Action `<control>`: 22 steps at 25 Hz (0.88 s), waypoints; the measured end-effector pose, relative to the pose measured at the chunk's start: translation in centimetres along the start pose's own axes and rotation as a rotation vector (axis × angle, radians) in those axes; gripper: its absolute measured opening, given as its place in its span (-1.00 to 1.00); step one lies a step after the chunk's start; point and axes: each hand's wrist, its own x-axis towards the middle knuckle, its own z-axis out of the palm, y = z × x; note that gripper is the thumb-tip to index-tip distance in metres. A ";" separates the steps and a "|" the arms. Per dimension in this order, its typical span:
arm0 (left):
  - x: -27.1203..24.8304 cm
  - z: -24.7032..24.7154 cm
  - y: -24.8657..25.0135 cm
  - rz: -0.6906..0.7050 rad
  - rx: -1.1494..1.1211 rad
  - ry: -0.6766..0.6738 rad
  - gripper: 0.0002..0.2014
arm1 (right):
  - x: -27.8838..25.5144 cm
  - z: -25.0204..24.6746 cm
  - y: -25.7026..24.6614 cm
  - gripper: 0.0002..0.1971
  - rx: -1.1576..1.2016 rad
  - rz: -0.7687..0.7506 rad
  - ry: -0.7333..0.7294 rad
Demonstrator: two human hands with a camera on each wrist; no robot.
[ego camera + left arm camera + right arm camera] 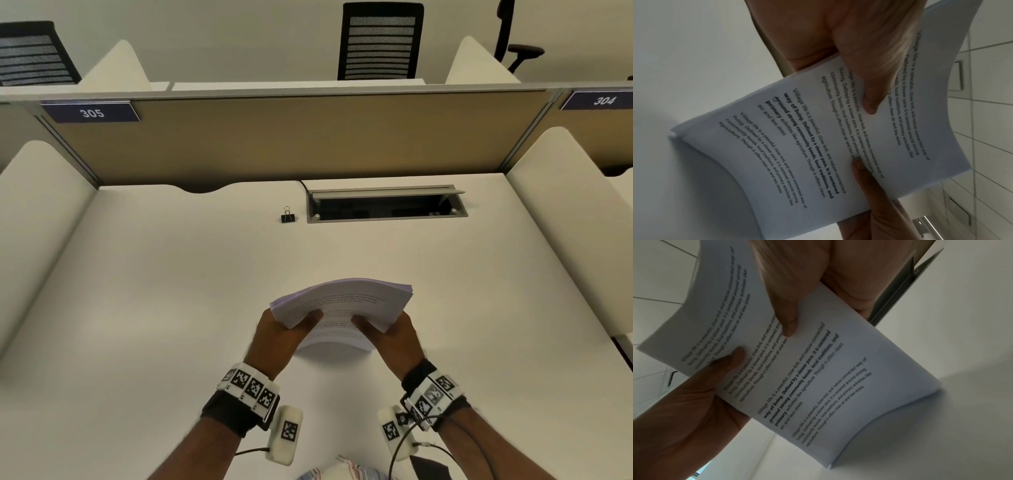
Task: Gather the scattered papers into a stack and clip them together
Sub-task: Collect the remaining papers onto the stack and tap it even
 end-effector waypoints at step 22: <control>8.5 -0.9 -0.9 -0.290 -0.262 0.055 -0.70 | 7.1 0.4 -1.1 -0.66 -0.128 0.080 -0.110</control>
